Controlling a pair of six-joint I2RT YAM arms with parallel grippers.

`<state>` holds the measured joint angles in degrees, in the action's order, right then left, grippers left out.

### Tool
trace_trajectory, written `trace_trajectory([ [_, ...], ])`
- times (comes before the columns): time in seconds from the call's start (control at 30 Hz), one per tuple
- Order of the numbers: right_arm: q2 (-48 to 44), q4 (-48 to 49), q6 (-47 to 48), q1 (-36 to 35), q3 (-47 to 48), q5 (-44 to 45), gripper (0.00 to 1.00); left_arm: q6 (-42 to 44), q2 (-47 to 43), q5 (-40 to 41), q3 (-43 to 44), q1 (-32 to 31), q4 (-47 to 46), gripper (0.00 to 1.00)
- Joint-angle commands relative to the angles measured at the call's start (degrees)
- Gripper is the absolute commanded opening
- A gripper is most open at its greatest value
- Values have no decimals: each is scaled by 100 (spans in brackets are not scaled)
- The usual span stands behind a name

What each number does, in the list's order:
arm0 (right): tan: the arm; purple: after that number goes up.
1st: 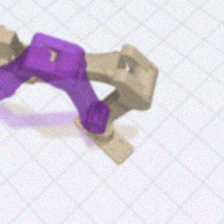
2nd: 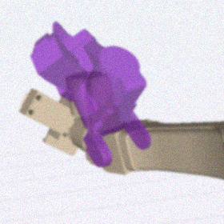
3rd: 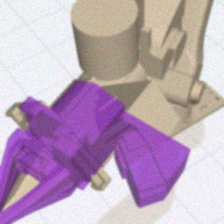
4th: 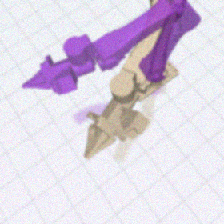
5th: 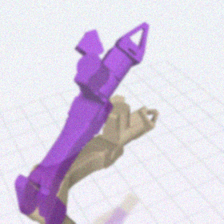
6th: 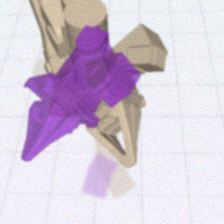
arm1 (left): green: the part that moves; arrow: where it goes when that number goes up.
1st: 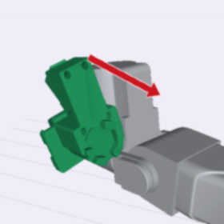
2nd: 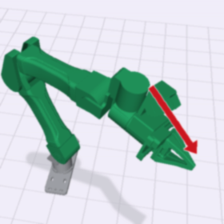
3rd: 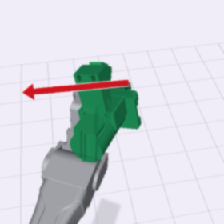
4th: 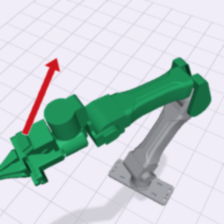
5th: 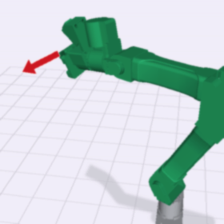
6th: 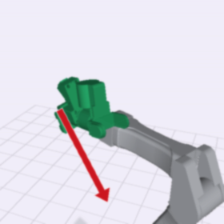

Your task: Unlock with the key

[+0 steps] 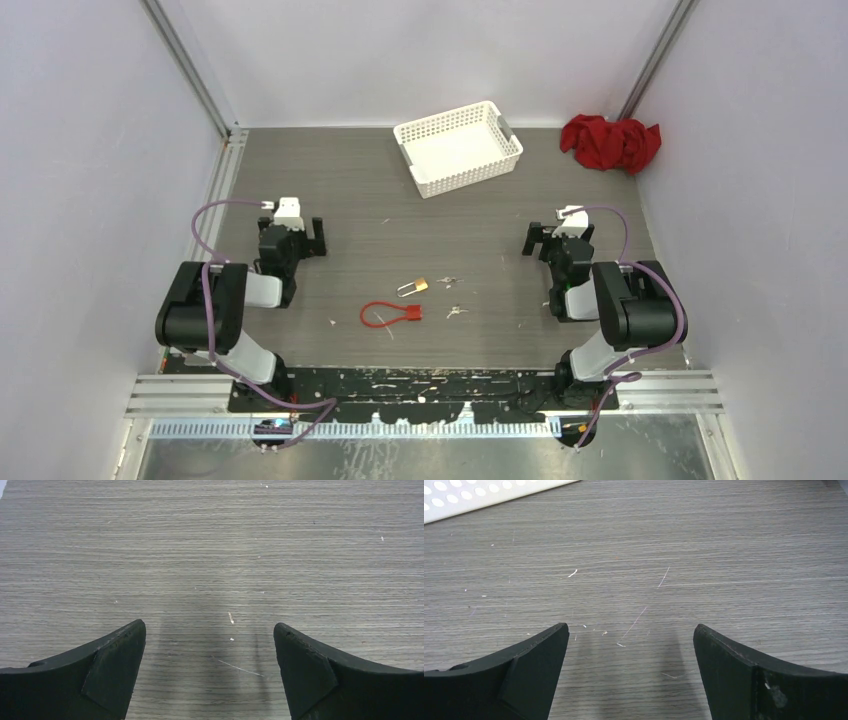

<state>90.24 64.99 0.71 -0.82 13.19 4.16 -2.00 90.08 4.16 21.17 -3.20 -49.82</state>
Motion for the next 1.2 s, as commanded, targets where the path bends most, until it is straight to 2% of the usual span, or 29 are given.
trace_trajectory([
  [0.0,-204,279,-53,-32,-1,14,100,121,-173,-129,10,39,-176,99],
  [0.53,-203,285,-80,-30,12,86,100,121,-171,-134,10,34,-170,99],
  [0.6,-553,-278,-313,-31,205,682,100,127,-174,-170,27,41,-157,99],
  [0.67,-1053,-1779,-456,-28,745,1249,100,191,-301,-323,87,49,55,99],
  [0.77,-1559,-3048,-563,-32,1319,1176,100,339,-860,-723,859,47,1882,99],
  [0.93,-2109,-4206,-1785,-27,1727,1006,100,784,-1335,-1654,2253,46,4685,99],
  [1.03,-2082,-5207,-3031,-31,2262,890,100,1024,-1611,-2215,2646,44,5757,99],
  [1.07,-2041,-5688,-3355,-26,2518,593,100,1118,-1680,-2428,2690,47,5995,99],
  [1.17,-1839,-6391,-3473,-23,3018,-415,100,1378,-2109,-2993,2800,47,6661,99],
])
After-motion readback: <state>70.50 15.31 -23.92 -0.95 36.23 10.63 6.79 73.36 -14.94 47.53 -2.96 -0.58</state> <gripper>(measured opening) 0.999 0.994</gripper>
